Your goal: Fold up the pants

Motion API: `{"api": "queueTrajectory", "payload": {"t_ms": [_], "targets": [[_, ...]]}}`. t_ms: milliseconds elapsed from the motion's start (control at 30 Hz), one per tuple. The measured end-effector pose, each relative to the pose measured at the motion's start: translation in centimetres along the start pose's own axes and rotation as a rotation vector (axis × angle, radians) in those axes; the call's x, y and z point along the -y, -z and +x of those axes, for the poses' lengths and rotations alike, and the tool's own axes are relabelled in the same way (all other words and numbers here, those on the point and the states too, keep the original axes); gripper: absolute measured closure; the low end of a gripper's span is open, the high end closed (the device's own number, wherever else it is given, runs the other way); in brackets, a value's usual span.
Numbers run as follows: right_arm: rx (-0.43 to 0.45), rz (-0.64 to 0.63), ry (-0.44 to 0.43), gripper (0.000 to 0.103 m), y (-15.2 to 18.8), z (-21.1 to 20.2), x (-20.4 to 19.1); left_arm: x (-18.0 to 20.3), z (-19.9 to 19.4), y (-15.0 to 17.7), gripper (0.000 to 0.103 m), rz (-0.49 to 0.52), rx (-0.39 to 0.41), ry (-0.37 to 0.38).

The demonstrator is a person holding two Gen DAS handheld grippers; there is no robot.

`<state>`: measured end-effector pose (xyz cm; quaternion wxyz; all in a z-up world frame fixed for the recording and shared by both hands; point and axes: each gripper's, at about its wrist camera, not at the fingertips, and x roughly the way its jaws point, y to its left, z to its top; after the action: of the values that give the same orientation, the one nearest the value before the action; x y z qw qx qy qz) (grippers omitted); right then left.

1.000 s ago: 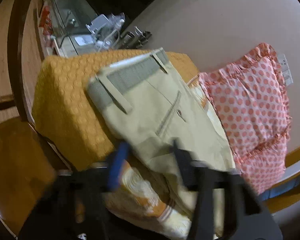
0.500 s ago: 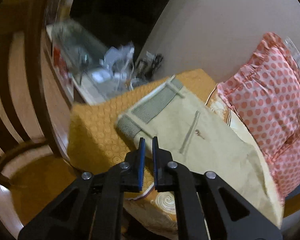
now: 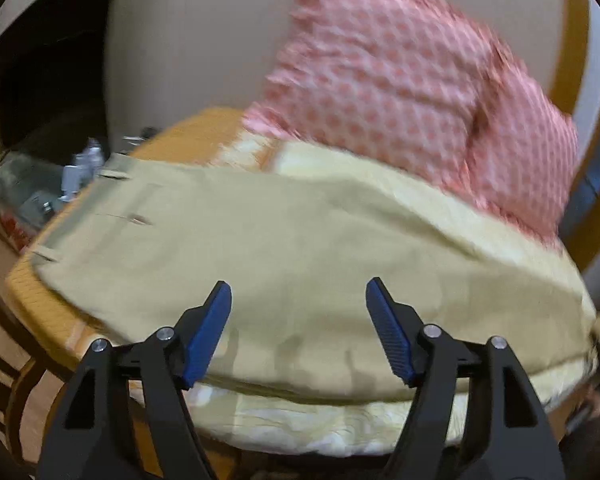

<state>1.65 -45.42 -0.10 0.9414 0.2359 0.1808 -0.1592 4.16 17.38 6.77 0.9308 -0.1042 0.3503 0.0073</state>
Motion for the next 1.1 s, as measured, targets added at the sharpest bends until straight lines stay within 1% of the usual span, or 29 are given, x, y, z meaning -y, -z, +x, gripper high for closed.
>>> {"api": "queueTrajectory", "payload": {"t_ms": [33, 67, 100, 133, 167, 200, 267, 300, 333, 367, 400, 433, 467, 500, 533, 567, 600, 633, 667, 733, 800, 833, 867, 900, 933, 1000, 1067, 1100], "targets": [[0.006, 0.0, -0.016, 0.101, -0.3, -0.3, -0.5, 0.3, 0.6, 0.3, 0.032, 0.005, -0.019, 0.007], [0.013, -0.003, -0.044, 0.101, -0.8, -0.6, -1.3, 0.4, 1.5, 0.6, 0.032, 0.003, -0.049, 0.024], [0.019, -0.014, -0.078, 0.101, -1.4, -0.8, -2.4, 0.4, 1.9, 0.8, 0.032, -0.003, -0.062, 0.03], [0.028, -0.038, -0.143, 0.101, -2.2, -1.2, -4.6, 0.2, 2.7, 1.2, 0.032, -0.016, -0.084, 0.037], [0.031, -0.053, -0.2, 0.101, -2.7, -1.4, -6.5, 0.2, 2.9, 1.5, 0.031, -0.018, -0.088, 0.037], [0.03, -0.07, -0.249, 0.101, -3.0, -1.5, -8.2, 0.5, 2.9, 1.8, 0.031, -0.016, -0.085, 0.034], [0.01, -0.149, -0.395, 0.101, -3.2, -1.5, -14.3, 0.4, 2.7, 2.0, 0.03, -0.02, -0.064, 0.037], [-0.003, -0.173, -0.451, 0.101, -2.9, -1.4, -16.6, 0.1, 2.3, 2.0, 0.03, -0.039, -0.054, 0.052], [-0.039, -0.203, -0.54, 0.101, -2.3, -1.2, -20.0, -0.2, 1.8, 2.0, 0.03, -0.064, -0.042, 0.069], [-0.072, -0.23, -0.611, 0.101, -1.4, -1.0, -22.8, -0.5, 1.5, 1.9, 0.029, -0.089, -0.031, 0.079], [-0.122, -0.27, -0.699, 0.101, 0.2, -0.7, -26.4, -0.7, 1.2, 1.9, 0.029, -0.112, -0.019, 0.081], [-0.159, -0.302, -0.748, 0.101, 1.4, -0.6, -28.8, -0.9, 1.1, 1.9, 0.028, -0.127, -0.009, 0.078], [-0.215, -0.349, -0.803, 0.101, 3.4, -0.4, -31.7, -1.5, 0.7, 1.8, 0.028, -0.149, 0.006, 0.072], [-0.284, -0.404, -0.851, 0.101, 5.7, -0.3, -34.5, -2.1, 0.3, 1.8, 0.026, -0.171, 0.02, 0.062], [-0.354, -0.483, -0.876, 0.1, 8.1, -0.2, -36.9, -2.7, 0.0, 1.8, 0.026, -0.185, 0.027, 0.053], [-0.405, -0.563, -0.878, 0.098, 10.0, -0.2, -38.4, -3.4, -0.3, 1.9, 0.026, -0.201, 0.035, 0.039], [-0.48, -0.695, -0.854, 0.094, 13.1, -0.3, -40.4, -4.1, -0.6, 1.9, 0.026, -0.212, 0.041, 0.025], [-0.515, -0.75, -0.837, 0.082, 14.7, -0.4, -41.0, -5.1, -1.0, 2.1, 0.026, -0.224, 0.05, 0.0], [-0.559, -0.801, -0.827, 0.059, 16.4, -0.7, -41.2, -6.2, -1.5, 2.2, 0.026, -0.24, 0.062, -0.027], [-0.566, -0.831, -0.826, 0.038, 17.5, -1.7, -40.6, -8.0, -2.2, 2.6, 0.025, -0.275, 0.079, -0.065], [-0.535, -0.81, -0.862, 0.043, 16.9, -2.6, -40.2, -10.0, -2.8, 2.9, 0.025, -0.323, 0.096, -0.104], [-0.498, -0.775, -0.874, 0.054, 15.9, -2.9, -39.9, -10.9, -3.0, 3.1, 0.025, -0.345, 0.104, -0.125], [-0.461, -0.747, -0.855, 0.065, 15.1, -2.8, -39.9, -11.6, -3.2, 3.3, 0.025, -0.359, 0.109, -0.139], [-0.432, -0.725, -0.81, 0.067, 14.5, -2.3, -40.1, -12.4, -3.3, 3.4, 0.025, -0.38, 0.115, -0.154], [-0.422, -0.721, -0.759, 0.068, 14.2, -1.3, -40.6, -12.9, -3.4, 3.5, 0.025, -0.392, 0.119, -0.16], [-0.442, -0.748, -0.669, 0.068, 14.8, 0.3, -41.3, -13.8, -3.5, 3.6, 0.025, -0.417, 0.126, -0.171], [-0.546, -0.881, -0.579, 0.067, 17.3, 1.5, -42.5, -14.8, -3.4, 3.7, 0.025, -0.446, 0.122, -0.162], [-0.493, -0.92, -0.578, 0.064, 17.6, 0.9, -42.7, -15.3, -3.2, 3.8, 0.025, -0.466, 0.117, -0.145]]}}
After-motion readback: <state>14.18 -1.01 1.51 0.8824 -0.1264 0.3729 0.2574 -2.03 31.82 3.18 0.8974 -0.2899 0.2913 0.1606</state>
